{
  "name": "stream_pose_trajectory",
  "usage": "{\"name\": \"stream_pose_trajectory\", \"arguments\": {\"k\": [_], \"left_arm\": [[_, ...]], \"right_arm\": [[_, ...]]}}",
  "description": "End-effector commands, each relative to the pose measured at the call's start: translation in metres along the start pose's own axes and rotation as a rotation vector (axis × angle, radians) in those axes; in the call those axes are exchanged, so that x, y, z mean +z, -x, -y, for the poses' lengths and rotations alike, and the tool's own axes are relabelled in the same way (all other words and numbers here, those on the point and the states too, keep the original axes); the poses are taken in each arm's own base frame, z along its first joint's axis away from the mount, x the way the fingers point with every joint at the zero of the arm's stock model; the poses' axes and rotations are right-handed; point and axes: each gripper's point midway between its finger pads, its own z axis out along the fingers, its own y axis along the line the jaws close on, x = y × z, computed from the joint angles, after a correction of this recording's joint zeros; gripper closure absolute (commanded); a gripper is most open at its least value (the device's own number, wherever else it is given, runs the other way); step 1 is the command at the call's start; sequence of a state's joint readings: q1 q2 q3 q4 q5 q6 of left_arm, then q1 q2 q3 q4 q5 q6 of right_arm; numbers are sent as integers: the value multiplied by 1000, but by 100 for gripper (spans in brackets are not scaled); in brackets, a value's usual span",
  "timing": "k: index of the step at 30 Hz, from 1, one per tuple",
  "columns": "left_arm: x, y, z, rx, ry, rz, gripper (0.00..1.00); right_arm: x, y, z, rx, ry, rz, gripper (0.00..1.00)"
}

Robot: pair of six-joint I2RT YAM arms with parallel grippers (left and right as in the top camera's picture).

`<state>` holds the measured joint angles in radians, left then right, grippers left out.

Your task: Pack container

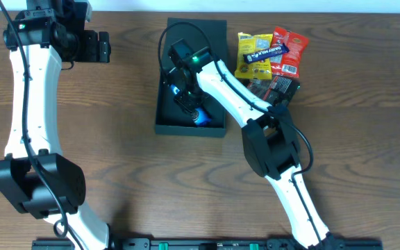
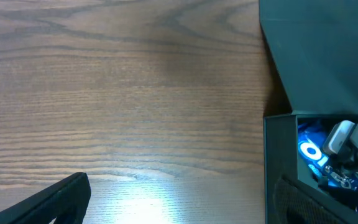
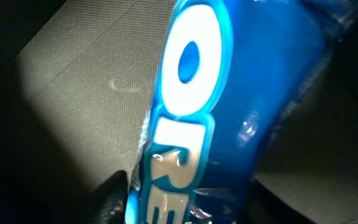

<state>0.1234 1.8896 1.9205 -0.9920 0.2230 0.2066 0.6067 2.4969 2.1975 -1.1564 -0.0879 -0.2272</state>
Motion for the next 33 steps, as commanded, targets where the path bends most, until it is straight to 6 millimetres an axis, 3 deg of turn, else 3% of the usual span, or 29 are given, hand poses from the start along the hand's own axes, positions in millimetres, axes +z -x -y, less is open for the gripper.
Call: {"name": "stream_pose_trajectory", "arguments": {"k": [1,4,8,15,23,27,33], "left_arm": [[3,-3,-2,-11,-6,-12,5],[3,-3,-2,-11,-6,-12,5],[3,-3,-2,-11,-6,-12,5],[3,-3,-2,-11,-5,-11,5],[3,-3,-2,-3,-1,-11,5],[3,-3,-3,-1,-1,-11,5],[3,-3,-3,9,-1,-12,5]], "right_arm": [[4,-2,0,-49,-25,-16,56],[-1,-2,8,-77,-73,-26,61],[-12,-1,19,-133,-133,-39,59],[-31,7,20,-222,-144,-20,56],[-39,1,10,-358,-88,-37,56],[-39,-3,2,-433,-34,-42,46],[-39,0,-3,-527,-7,-20,44]]}}
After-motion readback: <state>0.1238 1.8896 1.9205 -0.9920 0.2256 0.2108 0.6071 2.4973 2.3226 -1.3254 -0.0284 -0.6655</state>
